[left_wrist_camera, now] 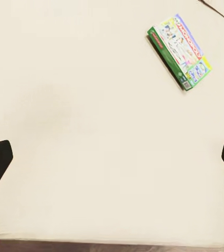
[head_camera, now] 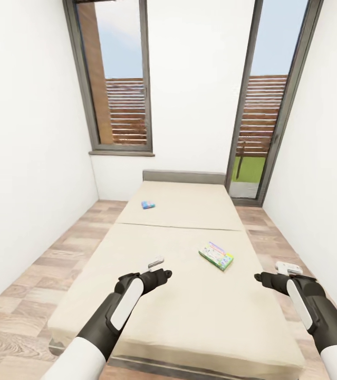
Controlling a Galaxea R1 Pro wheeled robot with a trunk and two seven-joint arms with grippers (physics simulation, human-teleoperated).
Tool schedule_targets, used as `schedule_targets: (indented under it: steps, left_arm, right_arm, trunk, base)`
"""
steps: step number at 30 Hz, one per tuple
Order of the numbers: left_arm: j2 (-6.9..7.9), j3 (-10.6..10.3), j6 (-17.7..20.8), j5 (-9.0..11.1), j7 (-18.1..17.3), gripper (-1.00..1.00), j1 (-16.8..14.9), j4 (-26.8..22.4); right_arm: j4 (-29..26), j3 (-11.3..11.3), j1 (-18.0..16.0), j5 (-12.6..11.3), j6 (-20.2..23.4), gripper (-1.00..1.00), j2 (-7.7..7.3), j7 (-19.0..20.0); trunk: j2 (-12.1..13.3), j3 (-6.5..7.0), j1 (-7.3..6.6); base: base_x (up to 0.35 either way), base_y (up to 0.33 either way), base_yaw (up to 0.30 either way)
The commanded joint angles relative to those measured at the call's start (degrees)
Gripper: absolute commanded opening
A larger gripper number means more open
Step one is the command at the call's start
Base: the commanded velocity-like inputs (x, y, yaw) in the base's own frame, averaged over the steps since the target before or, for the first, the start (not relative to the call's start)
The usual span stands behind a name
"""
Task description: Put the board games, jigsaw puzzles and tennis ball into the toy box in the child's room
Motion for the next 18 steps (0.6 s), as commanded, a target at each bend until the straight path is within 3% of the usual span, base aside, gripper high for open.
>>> schedule_targets:
  steps: [1, 18]
  left_arm:
    - [0.0, -0.14, -0.07, 0.59, 0.56, 1.0, -0.03, -0.08]
    - [-0.06, -0.28, -0.89, 0.62, 0.56, 1.0, -0.01, -0.08]
  right_arm:
    - [-0.2, -0.25, -0.02, -0.18, 0.37, 1.0, 0.05, 0.01]
    - [-0.71, -0.97, 0.05, -0.36, 0.91, 1.0, 0.09, 0.01]
  trunk:
    - [-0.03, -0.06, 0.02]
    - [-0.03, -0.06, 0.02]
  base:
    - [0.213, 0.0, -0.124]
    - [0.073, 0.0, -0.231]
